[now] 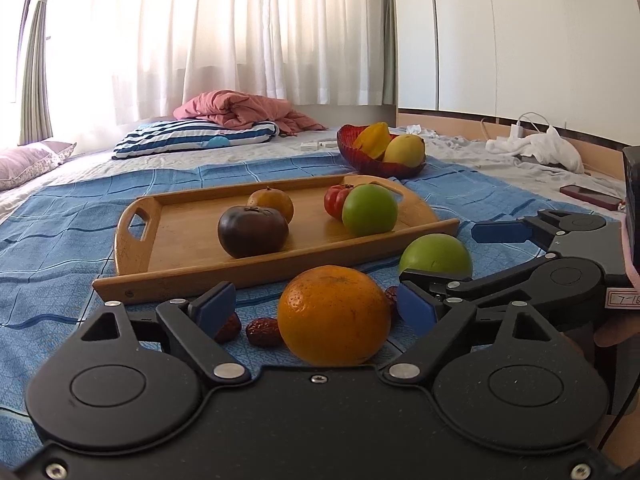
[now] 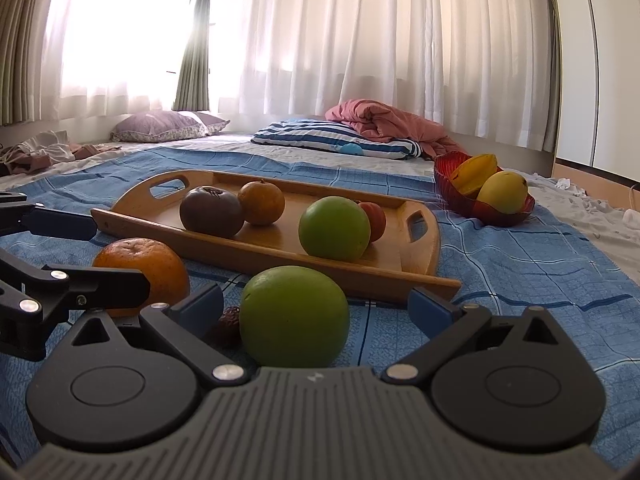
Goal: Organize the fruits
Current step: 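Lower the left tool around the orange while the right tool approaches the large green fruit, then close the left tool on the orange while the right tool closes on the green fruit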
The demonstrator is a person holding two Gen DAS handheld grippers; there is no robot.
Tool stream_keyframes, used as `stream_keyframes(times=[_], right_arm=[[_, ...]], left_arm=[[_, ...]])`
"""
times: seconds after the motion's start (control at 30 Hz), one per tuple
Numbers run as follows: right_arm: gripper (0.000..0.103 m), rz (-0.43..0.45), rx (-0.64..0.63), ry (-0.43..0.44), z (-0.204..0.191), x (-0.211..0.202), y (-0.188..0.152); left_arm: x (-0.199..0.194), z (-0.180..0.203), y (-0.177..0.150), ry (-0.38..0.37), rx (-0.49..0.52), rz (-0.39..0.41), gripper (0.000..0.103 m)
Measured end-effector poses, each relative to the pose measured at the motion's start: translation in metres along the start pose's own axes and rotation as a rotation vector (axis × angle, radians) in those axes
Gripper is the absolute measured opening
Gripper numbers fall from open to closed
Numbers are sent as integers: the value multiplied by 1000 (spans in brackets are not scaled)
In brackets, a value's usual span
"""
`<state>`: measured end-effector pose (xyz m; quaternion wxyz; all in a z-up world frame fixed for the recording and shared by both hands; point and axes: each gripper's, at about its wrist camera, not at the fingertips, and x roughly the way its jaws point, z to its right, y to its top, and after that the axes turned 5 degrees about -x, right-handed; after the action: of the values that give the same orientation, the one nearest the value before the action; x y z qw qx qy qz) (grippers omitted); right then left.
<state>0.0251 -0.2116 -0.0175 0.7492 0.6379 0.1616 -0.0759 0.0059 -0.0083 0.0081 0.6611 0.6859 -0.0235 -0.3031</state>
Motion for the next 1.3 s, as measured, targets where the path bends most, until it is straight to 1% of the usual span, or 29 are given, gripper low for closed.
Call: stream_keyframes(times=[0.1,0.17,0.23,0.3,0.53,0.63,0.83,1.03,1.3], right_arm=[[103,-2,9,13,2,1,0],[103,-3,16,19,3,1,0],[103,-5,23,30,4,1,0],[103,-3,27,53,6,1,-1],[91,-18,34,83,6,1,-3],[87,-21,41,91,7,1,-4],[85,-24,51,106,9,1,-5],[83,-27,58,116,9,1,-5],[80,-39,54,124,9,3,-5]], left_arm=[[0,0,0,-7,-3,-2,80],[1,1,-1,-13,2,-8,75],[2,2,-2,-18,5,-16,74],[2,2,-3,-21,5,-20,73],[7,6,-5,-28,15,-33,71],[9,7,-5,-33,10,-32,71],[12,11,-4,-24,17,-33,70],[14,12,-6,-4,2,-45,70],[14,12,-6,6,7,-45,65]])
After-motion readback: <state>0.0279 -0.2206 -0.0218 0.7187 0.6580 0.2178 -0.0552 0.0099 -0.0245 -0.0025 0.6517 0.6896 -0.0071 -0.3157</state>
